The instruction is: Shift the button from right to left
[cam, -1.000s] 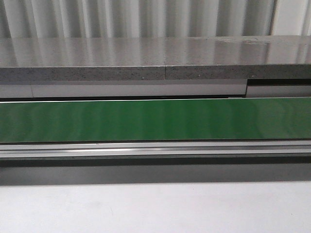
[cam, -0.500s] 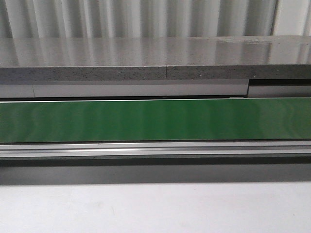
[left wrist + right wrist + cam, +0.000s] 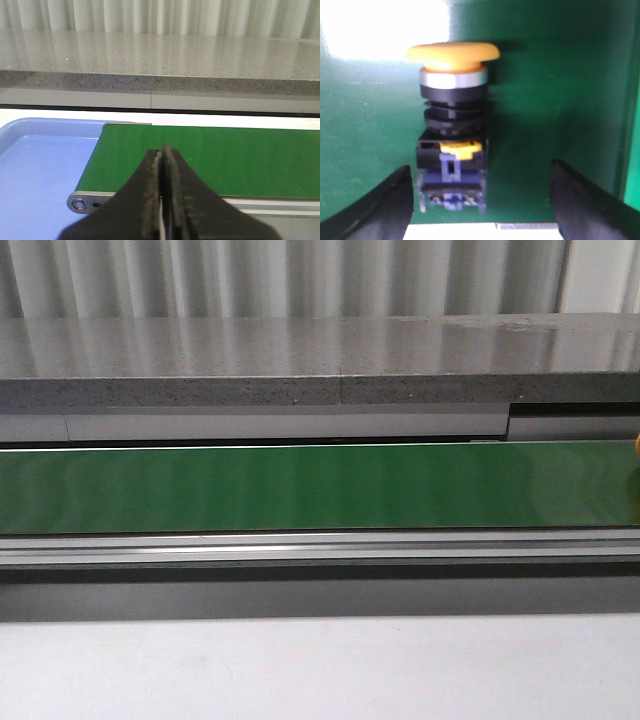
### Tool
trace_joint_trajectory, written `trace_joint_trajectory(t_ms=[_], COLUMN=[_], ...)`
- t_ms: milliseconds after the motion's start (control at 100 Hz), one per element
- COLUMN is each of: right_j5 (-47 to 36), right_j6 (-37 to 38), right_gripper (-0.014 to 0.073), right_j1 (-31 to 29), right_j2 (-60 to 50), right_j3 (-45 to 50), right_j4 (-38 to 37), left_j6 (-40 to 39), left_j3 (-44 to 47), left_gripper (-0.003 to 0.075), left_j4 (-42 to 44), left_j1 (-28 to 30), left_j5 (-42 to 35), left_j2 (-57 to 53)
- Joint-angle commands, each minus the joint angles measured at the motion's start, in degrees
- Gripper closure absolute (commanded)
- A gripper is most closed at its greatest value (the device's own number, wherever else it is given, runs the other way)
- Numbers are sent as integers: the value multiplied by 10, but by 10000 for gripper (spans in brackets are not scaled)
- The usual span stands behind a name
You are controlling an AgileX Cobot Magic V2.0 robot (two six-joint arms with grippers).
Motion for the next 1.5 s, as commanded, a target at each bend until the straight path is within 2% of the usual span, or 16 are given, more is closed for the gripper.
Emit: trace_joint_trajectory(t_ms=[0, 60, 130, 140, 300, 400, 640, 1030, 1490], right_j5=[-10, -11, -9, -8, -9, -32, -122, -237, -267], right_j6=[-10, -10, -10, -10, -10, -10, -10, -10, -10], right_gripper=[48, 99, 201, 239, 526, 666, 660, 660, 660], right_j1=[8, 18, 30, 33, 65, 83, 117, 118, 118], right_j2=[-51, -71, -92, -97, -145, -184, -292, -523, -805], right_j3=[-12, -12, -11, -11, -6, 20, 133, 320, 451], right_j4=[6, 6, 6, 6, 6, 6, 6, 6, 6], left_j6=[-1, -1, -1, -1, -1, -1, -1, -1, -1], left_j3=[14, 14, 14, 14, 14, 14, 14, 14, 14], left_gripper=[740, 740, 740, 740, 740, 740, 740, 740, 740], left_j4=[-3, -3, -3, -3, -3, -3, -3, -3, -1], left_j1=[0, 0, 0, 0, 0, 0, 0, 0, 0], left_j5=[-44, -44, -44, -44, -44, -44, -44, -44, -52], left_j2=[-21, -21, -21, -21, -21, -21, -21, -21, -21])
